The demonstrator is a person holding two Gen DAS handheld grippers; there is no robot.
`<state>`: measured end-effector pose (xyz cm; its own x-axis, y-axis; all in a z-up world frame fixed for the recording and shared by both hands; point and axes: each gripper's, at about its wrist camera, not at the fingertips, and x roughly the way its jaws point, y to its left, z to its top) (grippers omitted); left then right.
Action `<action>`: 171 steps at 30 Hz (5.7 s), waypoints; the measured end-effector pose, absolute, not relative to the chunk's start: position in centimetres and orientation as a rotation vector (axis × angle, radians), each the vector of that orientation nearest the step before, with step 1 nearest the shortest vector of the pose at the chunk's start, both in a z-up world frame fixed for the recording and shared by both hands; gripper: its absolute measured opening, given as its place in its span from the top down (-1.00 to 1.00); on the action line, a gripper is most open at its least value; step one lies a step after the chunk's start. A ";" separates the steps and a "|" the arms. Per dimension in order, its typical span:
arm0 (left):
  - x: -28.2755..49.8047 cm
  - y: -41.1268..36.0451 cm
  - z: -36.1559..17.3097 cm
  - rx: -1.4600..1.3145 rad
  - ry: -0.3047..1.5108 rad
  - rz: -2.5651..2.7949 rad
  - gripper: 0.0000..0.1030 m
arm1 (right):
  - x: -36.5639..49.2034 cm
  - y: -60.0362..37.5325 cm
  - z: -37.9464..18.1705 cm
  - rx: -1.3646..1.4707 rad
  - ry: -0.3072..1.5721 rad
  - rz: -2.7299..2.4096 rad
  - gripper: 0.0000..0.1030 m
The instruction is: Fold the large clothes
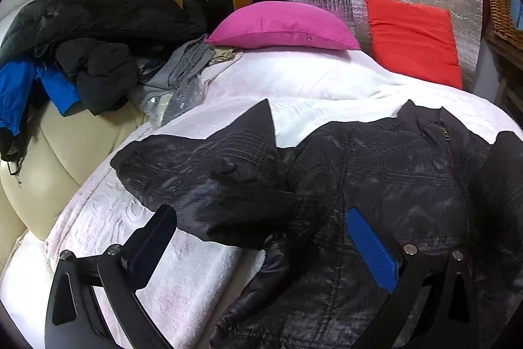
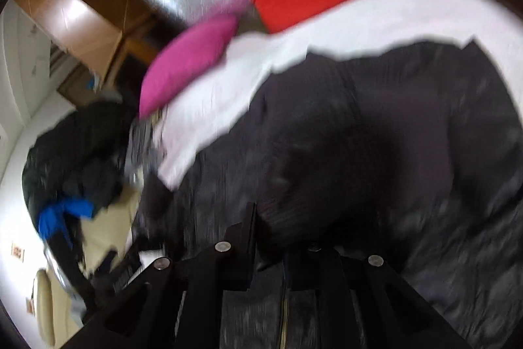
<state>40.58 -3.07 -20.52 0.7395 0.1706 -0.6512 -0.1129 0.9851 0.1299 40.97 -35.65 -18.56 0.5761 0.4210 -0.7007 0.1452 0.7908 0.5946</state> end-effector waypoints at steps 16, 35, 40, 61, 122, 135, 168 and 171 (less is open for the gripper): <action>35.8 -13.3 -18.2 0.156 0.645 -0.171 -1.00 | 33.0 -49.6 -20.8 1.167 0.685 0.049 -0.51; 40.3 -18.7 -21.0 0.192 0.861 -0.194 0.80 | 32.3 -53.6 -25.2 1.354 0.824 -0.041 -0.27; 40.2 -11.4 -21.5 0.035 0.927 -0.085 0.68 | 32.6 -52.5 -25.0 1.307 0.851 -0.050 -0.27; 38.8 -20.4 -23.5 0.247 0.857 -0.239 -0.80 | 33.7 -50.6 -25.3 1.278 0.845 -0.047 -0.27; 43.8 -2.7 -20.9 0.040 0.890 -0.022 -0.56 | 33.8 -46.4 -18.7 0.816 0.804 0.013 -0.31; 45.0 -8.6 -25.7 0.148 0.986 -0.106 0.22 | 35.8 -47.6 -22.3 0.781 0.980 -0.112 -0.29; 46.2 22.0 -24.7 -0.555 0.965 0.197 -0.56 | 37.5 -40.5 -22.0 0.564 0.997 -0.056 -0.30; 47.8 23.6 -27.2 -0.684 1.004 0.200 -0.20 | 37.7 -39.9 -21.9 0.530 0.994 -0.049 -0.30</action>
<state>47.77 23.56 -27.24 0.5391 -0.1487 -0.8290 -0.4551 0.7768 -0.4352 37.67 -39.90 -21.89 0.5554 0.1974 -0.8078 0.2760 0.8726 0.4030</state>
